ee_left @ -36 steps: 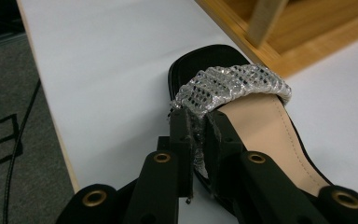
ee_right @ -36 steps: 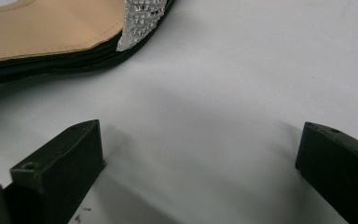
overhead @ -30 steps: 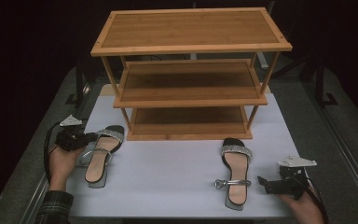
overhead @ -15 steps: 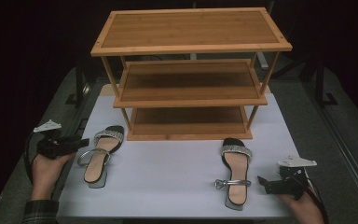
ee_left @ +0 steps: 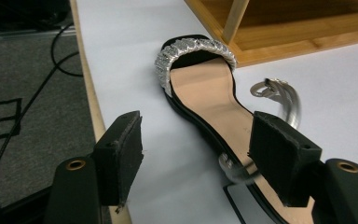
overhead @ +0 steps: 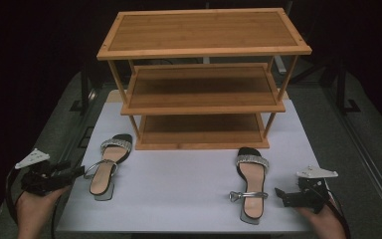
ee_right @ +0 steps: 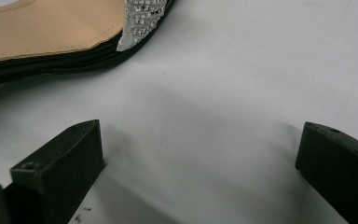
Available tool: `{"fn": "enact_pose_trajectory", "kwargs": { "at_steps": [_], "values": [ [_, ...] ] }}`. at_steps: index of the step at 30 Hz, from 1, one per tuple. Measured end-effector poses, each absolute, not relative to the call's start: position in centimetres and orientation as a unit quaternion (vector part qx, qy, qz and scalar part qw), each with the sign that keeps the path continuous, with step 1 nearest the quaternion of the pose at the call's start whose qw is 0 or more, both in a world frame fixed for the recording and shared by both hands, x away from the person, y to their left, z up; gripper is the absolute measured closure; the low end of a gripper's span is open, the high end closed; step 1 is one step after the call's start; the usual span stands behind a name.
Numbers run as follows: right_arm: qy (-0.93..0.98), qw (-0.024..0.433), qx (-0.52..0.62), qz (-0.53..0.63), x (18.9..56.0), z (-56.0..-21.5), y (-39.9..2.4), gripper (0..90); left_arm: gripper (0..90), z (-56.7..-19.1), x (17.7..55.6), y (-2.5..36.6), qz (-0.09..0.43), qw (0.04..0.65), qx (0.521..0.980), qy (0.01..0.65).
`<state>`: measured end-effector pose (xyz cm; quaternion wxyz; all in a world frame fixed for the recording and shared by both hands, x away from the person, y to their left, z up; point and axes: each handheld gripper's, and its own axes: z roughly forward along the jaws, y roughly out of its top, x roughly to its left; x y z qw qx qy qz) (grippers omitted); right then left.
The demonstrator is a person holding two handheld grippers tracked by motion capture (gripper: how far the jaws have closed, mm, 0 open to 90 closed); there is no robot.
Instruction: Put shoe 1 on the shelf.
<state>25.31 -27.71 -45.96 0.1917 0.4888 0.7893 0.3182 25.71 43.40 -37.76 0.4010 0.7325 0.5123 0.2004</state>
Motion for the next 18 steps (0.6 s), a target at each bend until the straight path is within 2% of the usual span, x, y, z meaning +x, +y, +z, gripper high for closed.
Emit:
{"fn": "enact_pose_trajectory", "kwargs": {
  "at_steps": [6, 12, 15, 18],
  "values": [
    [0.789, 0.192, 0.489, 0.318, 25.3, -46.0, -27.7, 0.0, 32.2, -38.3, 24.0, 43.0, 0.196, 0.399, 0.736, 0.511],
    [0.789, 0.191, 0.489, 0.318, 25.3, -46.0, -27.7, 0.0, 24.6, -39.9, 21.7, 40.9, 0.204, 0.398, 0.743, 0.499],
    [0.789, 0.191, 0.489, 0.318, 25.3, -46.0, -27.7, 0.0, 23.1, -40.2, 21.5, 40.1, 0.202, 0.398, 0.744, 0.497],
    [0.789, 0.191, 0.49, 0.318, 25.3, -46.0, -27.7, 0.0, 17.5, -40.9, 21.8, 39.0, 0.202, 0.384, 0.75, 0.499]
  ]
}}
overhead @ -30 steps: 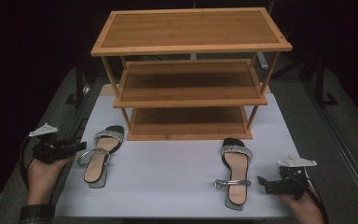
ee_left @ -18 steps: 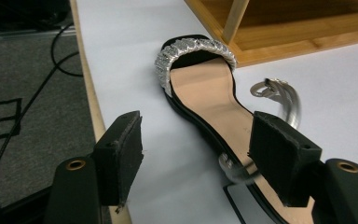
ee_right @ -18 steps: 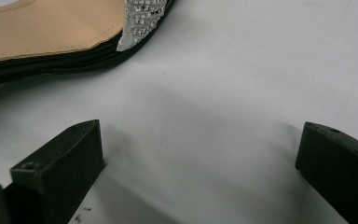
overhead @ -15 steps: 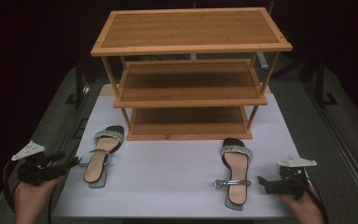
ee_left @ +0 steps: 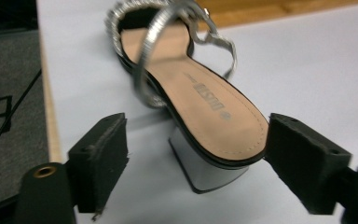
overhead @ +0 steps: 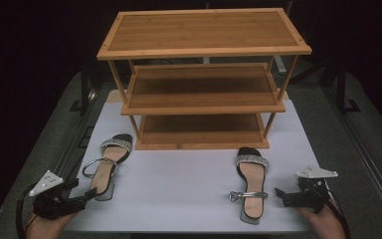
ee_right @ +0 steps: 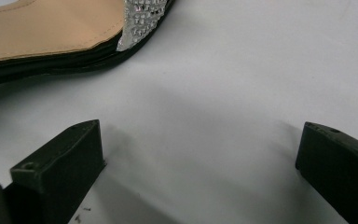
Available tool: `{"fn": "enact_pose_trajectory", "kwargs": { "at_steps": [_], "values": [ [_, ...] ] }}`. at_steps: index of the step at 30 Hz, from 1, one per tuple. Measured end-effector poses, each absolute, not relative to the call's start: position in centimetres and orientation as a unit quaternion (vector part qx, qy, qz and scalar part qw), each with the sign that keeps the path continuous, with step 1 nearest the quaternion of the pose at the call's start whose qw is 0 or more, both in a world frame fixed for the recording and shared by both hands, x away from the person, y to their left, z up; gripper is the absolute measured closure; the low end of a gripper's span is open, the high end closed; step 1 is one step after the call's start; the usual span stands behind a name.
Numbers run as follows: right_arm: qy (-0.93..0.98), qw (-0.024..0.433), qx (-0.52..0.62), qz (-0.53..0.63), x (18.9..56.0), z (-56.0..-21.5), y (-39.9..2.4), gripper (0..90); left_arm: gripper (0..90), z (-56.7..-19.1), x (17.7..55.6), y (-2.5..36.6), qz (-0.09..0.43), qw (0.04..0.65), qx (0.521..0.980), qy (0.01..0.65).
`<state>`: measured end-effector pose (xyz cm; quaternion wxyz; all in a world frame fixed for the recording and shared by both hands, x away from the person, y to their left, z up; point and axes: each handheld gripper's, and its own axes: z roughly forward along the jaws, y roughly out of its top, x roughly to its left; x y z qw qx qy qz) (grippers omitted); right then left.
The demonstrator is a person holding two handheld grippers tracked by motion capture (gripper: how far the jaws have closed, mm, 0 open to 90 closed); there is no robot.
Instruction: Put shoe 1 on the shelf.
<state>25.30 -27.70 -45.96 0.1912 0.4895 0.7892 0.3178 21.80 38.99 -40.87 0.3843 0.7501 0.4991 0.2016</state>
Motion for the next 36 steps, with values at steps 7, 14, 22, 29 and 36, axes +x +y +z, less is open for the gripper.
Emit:
{"fn": "enact_pose_trajectory", "kwargs": {
  "at_steps": [7, 14, 22, 29, 36],
  "values": [
    [0.789, 0.191, 0.489, 0.318, 25.3, -46.0, -27.7, 0.0, 13.4, -42.3, 22.9, 37.3, 0.196, 0.365, 0.762, 0.497],
    [0.789, 0.191, 0.49, 0.318, 25.3, -46.0, -27.7, 0.0, 13.2, -43.0, 24.3, 35.9, 0.214, 0.336, 0.765, 0.506],
    [0.789, 0.191, 0.49, 0.318, 25.3, -46.0, -27.7, 0.0, 13.6, -43.6, 25.9, 35.1, 0.226, 0.309, 0.767, 0.514],
    [0.789, 0.191, 0.49, 0.318, 25.3, -46.0, -27.7, 0.0, 18.7, -43.2, 25.8, 36.0, 0.224, 0.307, 0.765, 0.52],
    [0.789, 0.191, 0.49, 0.317, 25.3, -46.0, -27.7, 0.0, 30.4, -43.2, 25.8, 37.8, 0.224, 0.319, 0.753, 0.529]
  ]
}}
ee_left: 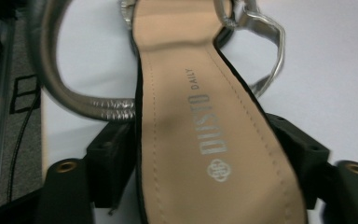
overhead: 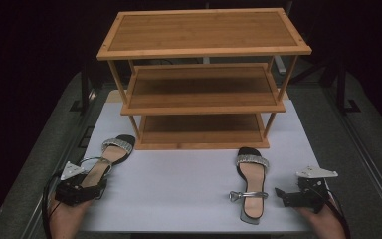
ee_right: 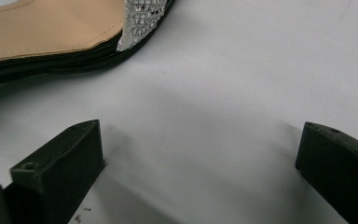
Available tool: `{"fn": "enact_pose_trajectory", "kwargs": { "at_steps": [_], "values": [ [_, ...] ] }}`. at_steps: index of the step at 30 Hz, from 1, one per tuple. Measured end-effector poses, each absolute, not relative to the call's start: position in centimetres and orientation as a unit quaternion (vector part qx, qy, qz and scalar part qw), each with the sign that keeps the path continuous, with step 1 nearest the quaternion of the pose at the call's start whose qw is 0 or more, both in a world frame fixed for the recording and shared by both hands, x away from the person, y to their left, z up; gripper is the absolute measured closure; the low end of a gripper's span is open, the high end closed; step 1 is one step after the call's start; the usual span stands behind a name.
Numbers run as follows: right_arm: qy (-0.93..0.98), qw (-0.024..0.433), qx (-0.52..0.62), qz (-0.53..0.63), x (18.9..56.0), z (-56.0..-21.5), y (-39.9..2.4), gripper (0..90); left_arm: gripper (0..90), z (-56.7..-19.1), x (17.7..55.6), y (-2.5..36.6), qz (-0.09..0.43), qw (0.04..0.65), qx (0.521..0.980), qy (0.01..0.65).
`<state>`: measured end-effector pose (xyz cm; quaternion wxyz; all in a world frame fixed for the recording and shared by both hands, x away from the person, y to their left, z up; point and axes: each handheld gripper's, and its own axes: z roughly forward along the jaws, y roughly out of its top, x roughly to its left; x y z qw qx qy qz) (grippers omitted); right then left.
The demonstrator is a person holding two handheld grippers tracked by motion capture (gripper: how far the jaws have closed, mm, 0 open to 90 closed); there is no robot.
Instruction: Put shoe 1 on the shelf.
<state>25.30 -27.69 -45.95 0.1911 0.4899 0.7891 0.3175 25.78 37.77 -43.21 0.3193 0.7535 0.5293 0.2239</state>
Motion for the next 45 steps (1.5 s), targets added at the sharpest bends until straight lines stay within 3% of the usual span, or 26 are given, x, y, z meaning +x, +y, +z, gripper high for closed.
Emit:
{"fn": "enact_pose_trajectory", "kwargs": {
  "at_steps": [6, 10, 32, 45],
  "values": [
    [0.789, 0.191, 0.49, 0.318, 25.3, -46.0, -27.7, 0.0, 30.5, -43.6, 26.6, 37.5, 0.225, 0.311, 0.758, 0.528],
    [0.789, 0.191, 0.49, 0.317, 25.3, -46.0, -27.7, 0.0, 37.2, -43.6, 26.6, 38.2, 0.21, 0.329, 0.751, 0.533],
    [0.789, 0.191, 0.489, 0.318, 25.3, -46.0, -27.7, 0.0, 38.5, -42.1, 24.9, 39.9, 0.208, 0.395, 0.734, 0.511],
    [0.789, 0.191, 0.489, 0.318, 25.3, -46.0, -27.7, 0.0, 38.4, -41.5, 24.7, 37.0, 0.183, 0.421, 0.762, 0.457]
  ]
}}
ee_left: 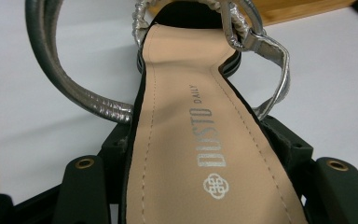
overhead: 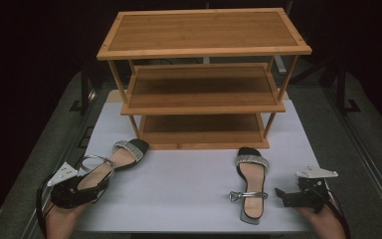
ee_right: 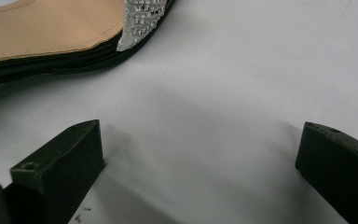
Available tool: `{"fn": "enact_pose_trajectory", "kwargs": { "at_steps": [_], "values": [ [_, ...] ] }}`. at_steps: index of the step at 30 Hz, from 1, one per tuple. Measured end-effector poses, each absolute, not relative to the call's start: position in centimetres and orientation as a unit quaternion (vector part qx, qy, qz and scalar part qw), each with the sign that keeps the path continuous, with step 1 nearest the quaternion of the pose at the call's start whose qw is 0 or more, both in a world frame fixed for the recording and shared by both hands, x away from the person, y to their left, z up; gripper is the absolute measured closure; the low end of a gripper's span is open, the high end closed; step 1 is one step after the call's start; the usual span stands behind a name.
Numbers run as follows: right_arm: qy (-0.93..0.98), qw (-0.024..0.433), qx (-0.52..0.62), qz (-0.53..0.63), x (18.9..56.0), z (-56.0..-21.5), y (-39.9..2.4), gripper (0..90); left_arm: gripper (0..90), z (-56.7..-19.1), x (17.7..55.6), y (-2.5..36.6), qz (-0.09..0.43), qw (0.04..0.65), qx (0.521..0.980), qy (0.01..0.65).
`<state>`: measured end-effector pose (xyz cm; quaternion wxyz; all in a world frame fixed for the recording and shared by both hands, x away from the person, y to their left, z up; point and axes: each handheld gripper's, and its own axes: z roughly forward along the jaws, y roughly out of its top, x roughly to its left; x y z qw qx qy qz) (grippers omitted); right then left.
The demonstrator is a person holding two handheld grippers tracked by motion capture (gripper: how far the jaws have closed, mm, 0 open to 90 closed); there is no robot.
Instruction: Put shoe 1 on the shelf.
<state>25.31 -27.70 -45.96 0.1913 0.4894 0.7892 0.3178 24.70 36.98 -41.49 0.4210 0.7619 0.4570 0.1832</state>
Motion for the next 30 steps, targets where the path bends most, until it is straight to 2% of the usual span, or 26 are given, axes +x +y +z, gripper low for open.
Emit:
{"fn": "enact_pose_trajectory", "kwargs": {
  "at_steps": [14, 30],
  "values": [
    [0.789, 0.192, 0.489, 0.318, 25.3, -46.0, -27.7, 0.0, 38.4, -41.3, 28.1, 32.2, 0.161, 0.44, 0.778, 0.418],
    [0.789, 0.193, 0.489, 0.319, 25.3, -46.0, -27.7, 0.0, 38.4, -40.9, 31.7, 26.4, 0.161, 0.456, 0.785, 0.388]
  ]
}}
